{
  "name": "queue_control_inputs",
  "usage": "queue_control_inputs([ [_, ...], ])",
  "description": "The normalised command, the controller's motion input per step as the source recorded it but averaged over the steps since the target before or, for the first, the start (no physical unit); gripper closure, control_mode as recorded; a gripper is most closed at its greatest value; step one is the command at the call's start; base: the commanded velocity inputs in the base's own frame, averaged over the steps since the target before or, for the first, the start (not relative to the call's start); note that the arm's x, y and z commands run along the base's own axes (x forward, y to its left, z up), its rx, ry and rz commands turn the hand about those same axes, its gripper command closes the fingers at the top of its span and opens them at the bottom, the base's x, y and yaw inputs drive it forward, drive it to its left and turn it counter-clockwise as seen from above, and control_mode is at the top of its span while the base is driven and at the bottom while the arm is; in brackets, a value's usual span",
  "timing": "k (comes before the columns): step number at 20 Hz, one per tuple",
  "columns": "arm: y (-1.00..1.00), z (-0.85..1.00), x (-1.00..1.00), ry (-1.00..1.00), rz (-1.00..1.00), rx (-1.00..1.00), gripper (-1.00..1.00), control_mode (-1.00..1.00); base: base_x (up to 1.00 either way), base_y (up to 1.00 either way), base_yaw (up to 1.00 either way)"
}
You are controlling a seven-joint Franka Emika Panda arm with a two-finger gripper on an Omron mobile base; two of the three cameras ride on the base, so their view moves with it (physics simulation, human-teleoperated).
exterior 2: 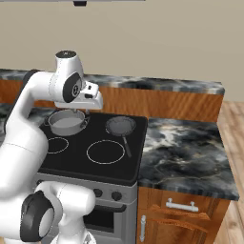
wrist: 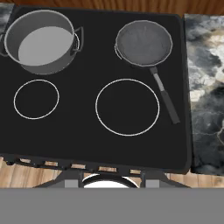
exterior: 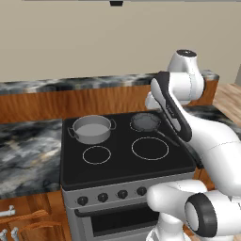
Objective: Move the pot and pan from the stove into the sink.
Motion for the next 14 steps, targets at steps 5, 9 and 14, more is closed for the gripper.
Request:
queue_control_inputs([
  [5, -0.05, -0.15, 0.01, 0.01, 0.00, -0.01, -1.00, -1.00, 0.00, 0.00, 0.00],
  [9, -0.42, -0.29, 0.00, 0.02, 0.02, 0.00, -1.00, -1.00, 0.00, 0.00, 0.00],
  [14, -0.43, -0.28, 0.07, 0.03, 0.04, 0.00, -1.00, -1.00, 0.00, 0.00, 0.00],
])
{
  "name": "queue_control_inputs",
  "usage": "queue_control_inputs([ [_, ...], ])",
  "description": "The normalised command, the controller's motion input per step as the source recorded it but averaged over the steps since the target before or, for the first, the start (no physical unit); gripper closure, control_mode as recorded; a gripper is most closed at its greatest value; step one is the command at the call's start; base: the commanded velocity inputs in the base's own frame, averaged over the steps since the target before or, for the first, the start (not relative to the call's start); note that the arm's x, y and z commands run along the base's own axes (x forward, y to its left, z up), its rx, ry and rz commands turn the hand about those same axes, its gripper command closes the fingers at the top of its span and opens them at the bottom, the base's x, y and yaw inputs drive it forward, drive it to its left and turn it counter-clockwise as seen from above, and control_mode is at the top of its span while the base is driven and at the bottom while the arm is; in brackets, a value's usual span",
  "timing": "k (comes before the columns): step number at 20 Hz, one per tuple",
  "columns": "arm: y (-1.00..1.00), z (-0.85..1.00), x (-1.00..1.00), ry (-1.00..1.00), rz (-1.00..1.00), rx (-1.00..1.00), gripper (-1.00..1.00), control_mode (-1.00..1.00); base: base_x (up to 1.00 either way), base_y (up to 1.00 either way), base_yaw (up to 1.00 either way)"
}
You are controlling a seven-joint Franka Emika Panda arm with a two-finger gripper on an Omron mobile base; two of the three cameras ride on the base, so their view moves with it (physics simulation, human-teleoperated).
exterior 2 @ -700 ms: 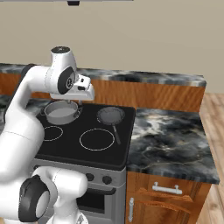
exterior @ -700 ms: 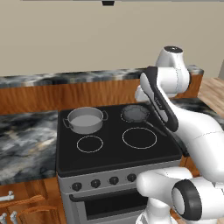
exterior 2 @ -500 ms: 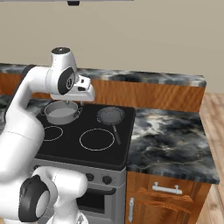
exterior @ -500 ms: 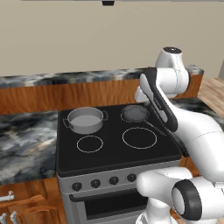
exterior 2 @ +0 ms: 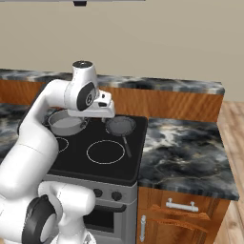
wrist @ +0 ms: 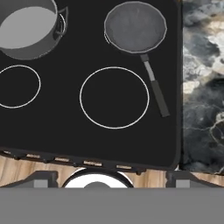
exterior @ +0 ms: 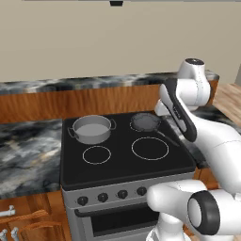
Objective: Move the pot and pan from the stove into the sink.
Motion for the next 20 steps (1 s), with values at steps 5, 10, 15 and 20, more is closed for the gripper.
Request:
queue_control_inputs([
  [5, -0.28, -0.22, 0.23, 0.04, 0.06, 0.00, -1.00, -1.00, 0.00, 0.00, 0.00],
  [10, -0.21, -0.22, 0.30, 0.00, 0.07, 0.00, -1.00, -1.00, 0.00, 0.00, 0.00],
  [15, -0.25, -0.32, 0.28, 0.00, 0.09, 0.00, -1.00, -1.00, 0.00, 0.00, 0.00],
  [20, -0.18, -0.37, 0.17, 0.00, 0.07, -0.01, -1.00, -1.00, 0.00, 0.00, 0.00],
])
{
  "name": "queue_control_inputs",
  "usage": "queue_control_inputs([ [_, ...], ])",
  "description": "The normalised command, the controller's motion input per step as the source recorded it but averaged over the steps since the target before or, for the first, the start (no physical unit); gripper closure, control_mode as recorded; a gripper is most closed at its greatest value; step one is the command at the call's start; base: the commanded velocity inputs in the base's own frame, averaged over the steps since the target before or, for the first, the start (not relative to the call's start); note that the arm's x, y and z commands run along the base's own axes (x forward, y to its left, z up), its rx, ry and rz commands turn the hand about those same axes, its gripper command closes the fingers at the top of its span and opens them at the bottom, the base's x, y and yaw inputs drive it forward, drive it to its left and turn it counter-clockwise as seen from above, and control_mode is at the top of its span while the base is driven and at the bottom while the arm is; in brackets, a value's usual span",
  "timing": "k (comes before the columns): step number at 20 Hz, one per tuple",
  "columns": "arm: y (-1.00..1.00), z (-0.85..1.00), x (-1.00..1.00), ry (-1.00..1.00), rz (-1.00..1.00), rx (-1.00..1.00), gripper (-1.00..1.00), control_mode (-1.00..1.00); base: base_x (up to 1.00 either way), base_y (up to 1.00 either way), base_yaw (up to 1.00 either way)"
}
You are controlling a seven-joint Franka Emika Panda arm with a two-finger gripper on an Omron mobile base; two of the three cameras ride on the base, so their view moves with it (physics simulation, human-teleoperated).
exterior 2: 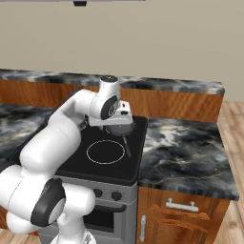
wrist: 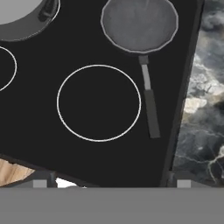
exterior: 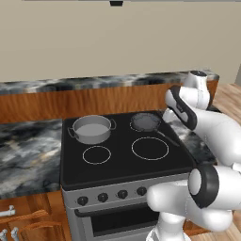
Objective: Move the pot and pan from the stove into the sink.
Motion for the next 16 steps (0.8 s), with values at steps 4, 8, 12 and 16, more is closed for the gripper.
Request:
queue_control_inputs([
  [4, -0.20, -0.47, 0.01, 0.00, 0.06, -0.04, -1.00, -1.00, 0.00, 0.00, 0.00],
  [8, -0.14, -0.50, 0.00, 0.00, 0.06, -0.03, -1.00, -1.00, 0.00, 0.00, 0.00],
  [12, -0.05, -0.48, 0.00, 0.01, 0.03, -0.02, -1.00, -1.00, 0.00, 0.00, 0.00],
  [16, 0.00, -0.38, 0.00, 0.00, 0.00, 0.00, -1.00, -1.00, 0.00, 0.00, 0.00],
])
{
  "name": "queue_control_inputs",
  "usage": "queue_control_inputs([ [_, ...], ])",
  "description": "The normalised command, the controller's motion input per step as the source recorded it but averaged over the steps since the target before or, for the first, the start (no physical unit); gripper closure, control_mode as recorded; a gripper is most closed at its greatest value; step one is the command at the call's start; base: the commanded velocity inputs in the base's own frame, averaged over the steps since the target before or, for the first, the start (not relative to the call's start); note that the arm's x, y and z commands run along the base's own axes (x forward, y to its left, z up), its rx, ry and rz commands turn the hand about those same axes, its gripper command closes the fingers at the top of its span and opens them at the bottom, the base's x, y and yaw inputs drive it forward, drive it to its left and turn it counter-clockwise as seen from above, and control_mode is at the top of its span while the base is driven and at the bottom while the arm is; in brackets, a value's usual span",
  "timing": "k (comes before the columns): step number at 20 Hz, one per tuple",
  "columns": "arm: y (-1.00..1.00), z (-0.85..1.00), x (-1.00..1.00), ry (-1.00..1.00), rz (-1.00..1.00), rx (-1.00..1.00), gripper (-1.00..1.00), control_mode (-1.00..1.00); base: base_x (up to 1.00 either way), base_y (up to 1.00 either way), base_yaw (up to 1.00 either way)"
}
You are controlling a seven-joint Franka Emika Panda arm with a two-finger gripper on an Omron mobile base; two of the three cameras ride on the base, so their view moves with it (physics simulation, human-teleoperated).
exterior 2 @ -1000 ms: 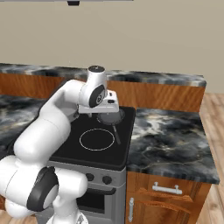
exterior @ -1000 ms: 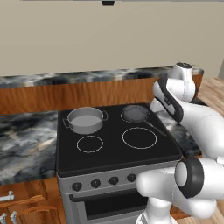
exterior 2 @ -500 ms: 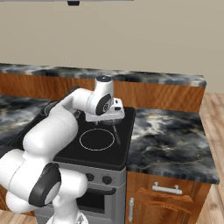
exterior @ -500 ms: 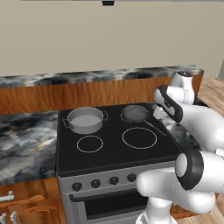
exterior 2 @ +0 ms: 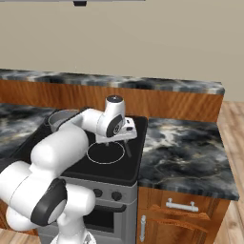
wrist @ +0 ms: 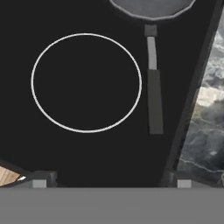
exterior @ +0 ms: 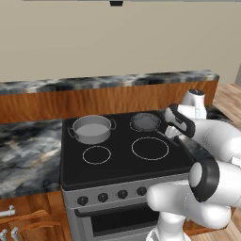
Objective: Move the pot and pan from the stove into the sink.
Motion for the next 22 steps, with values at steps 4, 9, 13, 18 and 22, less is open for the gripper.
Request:
queue_control_inputs([
  [4, 0.00, -0.31, 0.02, 0.00, 0.00, 0.00, -1.00, -1.00, 0.00, 0.00, 0.00],
  [9, -0.06, -0.16, 0.21, 0.00, 0.00, 0.00, -1.00, -1.00, 0.00, 0.00, 0.00],
  [13, -0.11, -0.11, 0.31, 0.00, 0.00, 0.00, -1.00, -1.00, 0.00, 0.00, 0.00],
  [18, -0.11, -0.26, 0.21, 0.00, 0.02, 0.00, -1.00, -1.00, 0.00, 0.00, 0.00],
  [22, -0.12, -0.41, 0.12, 0.00, 0.03, 0.00, -1.00, -1.00, 0.00, 0.00, 0.00],
])
